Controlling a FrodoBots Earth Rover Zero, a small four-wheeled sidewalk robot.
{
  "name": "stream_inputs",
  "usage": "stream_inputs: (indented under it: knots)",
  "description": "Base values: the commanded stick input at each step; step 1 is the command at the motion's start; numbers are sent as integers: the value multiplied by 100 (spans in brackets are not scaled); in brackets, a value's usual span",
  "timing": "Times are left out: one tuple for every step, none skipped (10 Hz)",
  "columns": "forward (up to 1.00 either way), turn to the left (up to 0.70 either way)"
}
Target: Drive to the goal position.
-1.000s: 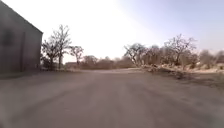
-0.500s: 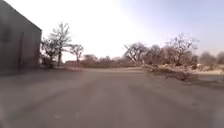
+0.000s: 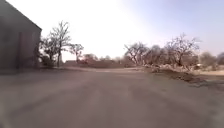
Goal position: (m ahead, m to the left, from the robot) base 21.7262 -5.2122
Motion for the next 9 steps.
stream_inputs:
  knots:
    - [70, 0]
    - [70, 0]
    - [70, 0]
    - [70, 0]
    - [70, 0]
    - [70, 0]
    - [70, 0]
    - [70, 0]
    - [70, 0]
